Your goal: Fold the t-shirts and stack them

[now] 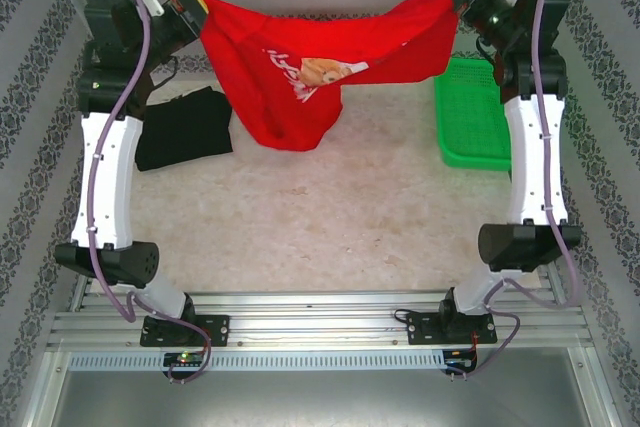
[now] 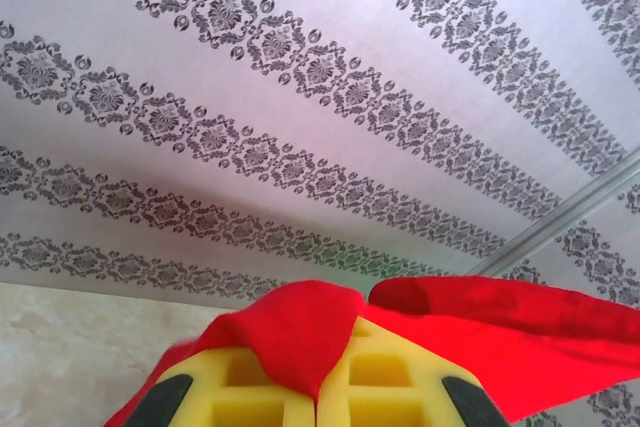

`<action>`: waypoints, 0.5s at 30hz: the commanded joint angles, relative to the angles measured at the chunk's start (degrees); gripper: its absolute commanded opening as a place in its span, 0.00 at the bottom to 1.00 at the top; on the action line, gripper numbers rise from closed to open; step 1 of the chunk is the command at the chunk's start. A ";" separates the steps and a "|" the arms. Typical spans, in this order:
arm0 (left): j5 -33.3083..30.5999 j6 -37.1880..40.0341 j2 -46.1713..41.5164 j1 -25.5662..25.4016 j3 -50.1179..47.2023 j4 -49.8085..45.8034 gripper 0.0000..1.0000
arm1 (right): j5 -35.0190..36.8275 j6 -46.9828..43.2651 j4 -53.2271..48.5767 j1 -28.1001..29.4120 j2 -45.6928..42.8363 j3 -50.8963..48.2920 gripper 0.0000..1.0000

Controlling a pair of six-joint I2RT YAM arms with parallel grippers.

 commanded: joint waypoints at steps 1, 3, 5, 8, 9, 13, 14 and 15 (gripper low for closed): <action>3.86 2.01 -6.54 1.46 -10.19 4.05 0.00 | -1.05 -3.03 -2.26 -1.20 -5.24 -12.94 0.00; 4.23 -0.03 -13.01 2.26 -24.57 9.10 0.00 | -1.38 -3.09 -0.60 -1.70 -11.19 -25.25 0.00; 4.07 -1.24 -19.16 2.73 -37.20 12.02 0.00 | -2.53 -3.47 1.28 -1.53 -16.35 -36.49 0.00; 3.03 -3.68 -28.53 2.80 -56.33 17.30 0.00 | -0.47 -4.05 2.99 -0.04 -24.11 -53.55 0.00; 3.23 -4.35 -31.30 2.82 -61.85 18.31 0.00 | -1.00 -3.96 3.38 0.39 -26.06 -58.71 0.00; 2.97 -7.15 -40.76 2.71 -79.55 18.12 0.00 | 2.75 -3.48 2.80 3.99 -32.07 -73.65 0.01; 2.53 -8.02 -42.90 2.72 -83.03 17.40 0.00 | 3.99 -3.33 2.86 5.01 -33.21 -76.49 0.01; 1.54 -8.23 -45.09 2.73 -85.77 15.89 0.00 | 4.57 -3.58 2.26 5.68 -34.14 -78.95 0.02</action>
